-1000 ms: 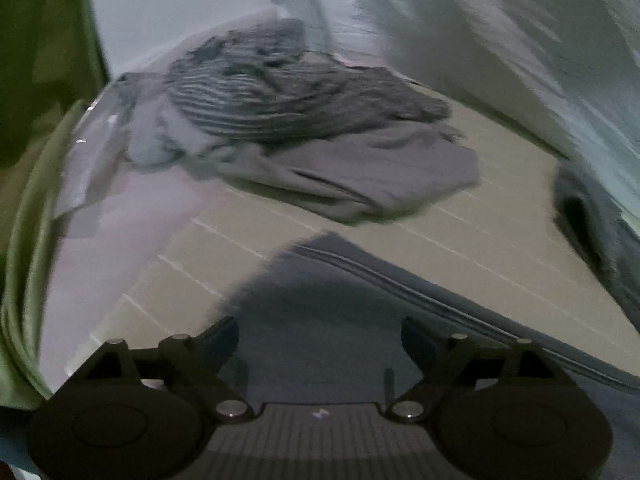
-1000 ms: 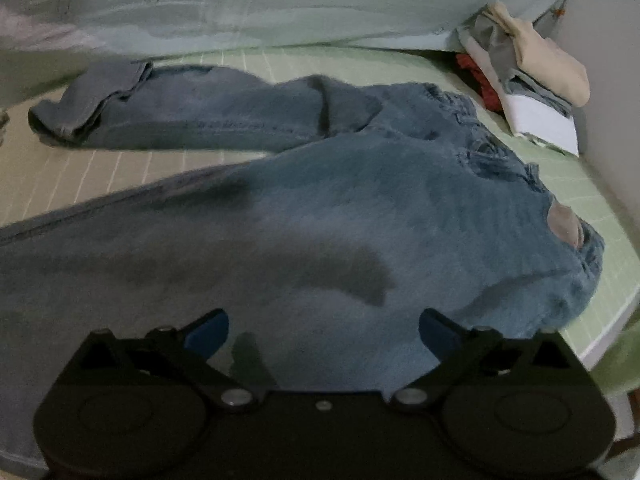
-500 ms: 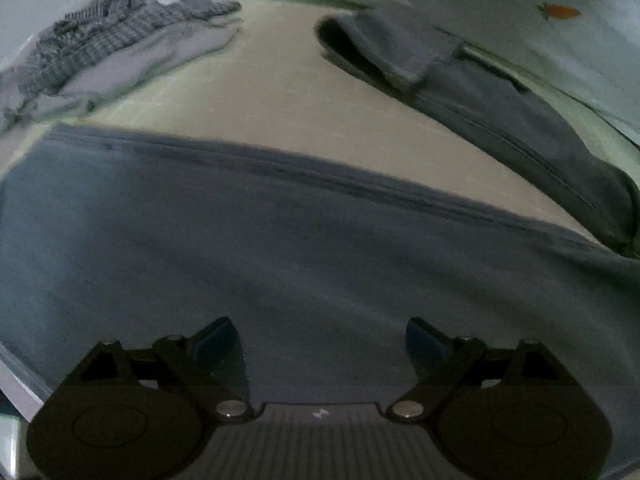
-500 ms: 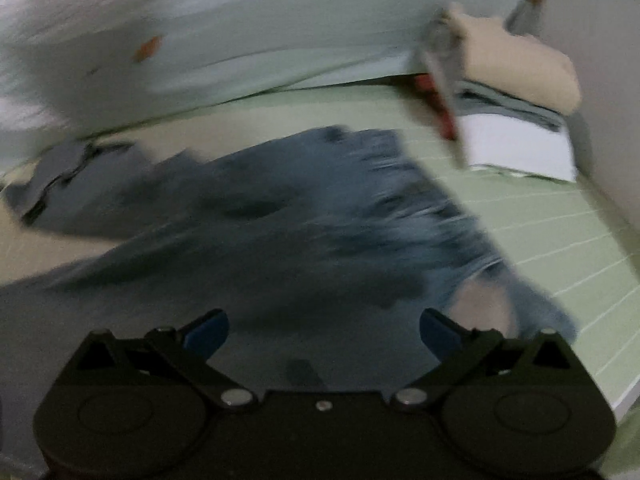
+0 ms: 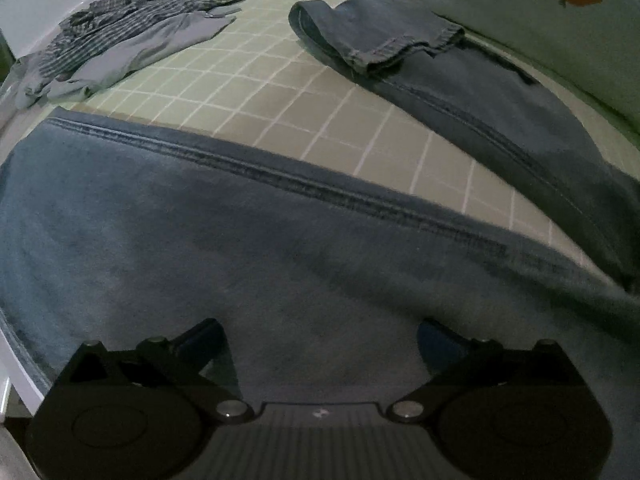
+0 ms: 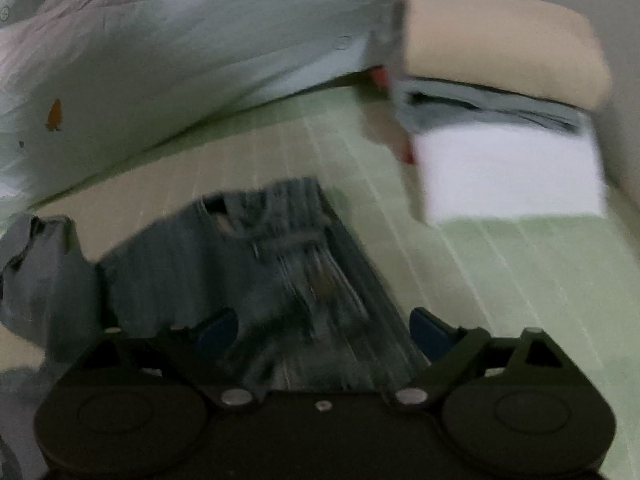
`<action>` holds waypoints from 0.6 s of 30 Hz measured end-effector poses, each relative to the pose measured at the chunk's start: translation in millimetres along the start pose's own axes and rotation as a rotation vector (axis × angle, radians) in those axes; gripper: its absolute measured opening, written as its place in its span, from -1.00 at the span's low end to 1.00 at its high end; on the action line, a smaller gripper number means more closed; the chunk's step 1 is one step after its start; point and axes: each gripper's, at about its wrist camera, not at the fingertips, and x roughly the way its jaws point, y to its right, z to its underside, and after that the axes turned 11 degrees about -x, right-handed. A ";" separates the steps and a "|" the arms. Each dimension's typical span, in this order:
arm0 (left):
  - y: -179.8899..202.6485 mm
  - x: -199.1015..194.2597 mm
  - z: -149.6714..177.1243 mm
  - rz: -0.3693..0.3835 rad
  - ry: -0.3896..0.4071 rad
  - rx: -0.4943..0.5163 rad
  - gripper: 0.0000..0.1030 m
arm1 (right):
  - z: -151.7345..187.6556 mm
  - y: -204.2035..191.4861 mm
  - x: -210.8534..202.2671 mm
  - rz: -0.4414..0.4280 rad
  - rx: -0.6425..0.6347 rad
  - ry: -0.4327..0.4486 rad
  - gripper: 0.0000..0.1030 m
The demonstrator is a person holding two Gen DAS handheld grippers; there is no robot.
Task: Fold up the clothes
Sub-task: 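Grasp the jeans waistband with the right gripper and lift it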
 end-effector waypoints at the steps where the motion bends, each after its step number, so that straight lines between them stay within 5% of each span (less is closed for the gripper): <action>1: 3.4 0.7 -1.6 -0.003 0.003 -0.007 1.00 | -8.9 -1.7 12.8 -0.020 -0.022 0.002 0.82; 7: 14.0 7.4 -15.9 -0.039 -0.025 -0.076 1.00 | -48.2 -13.3 81.3 -0.058 -0.116 -0.038 0.89; 11: 14.2 8.0 -17.5 -0.043 -0.028 -0.086 1.00 | -50.9 -12.9 91.8 -0.072 -0.127 -0.028 0.90; 13: 14.5 7.9 -16.8 -0.047 -0.020 -0.097 1.00 | -50.2 -13.8 90.7 -0.059 -0.161 -0.010 0.49; 18: 13.8 9.1 -19.1 -0.051 -0.022 -0.103 1.00 | -58.3 -2.2 88.7 0.065 -0.188 0.010 0.04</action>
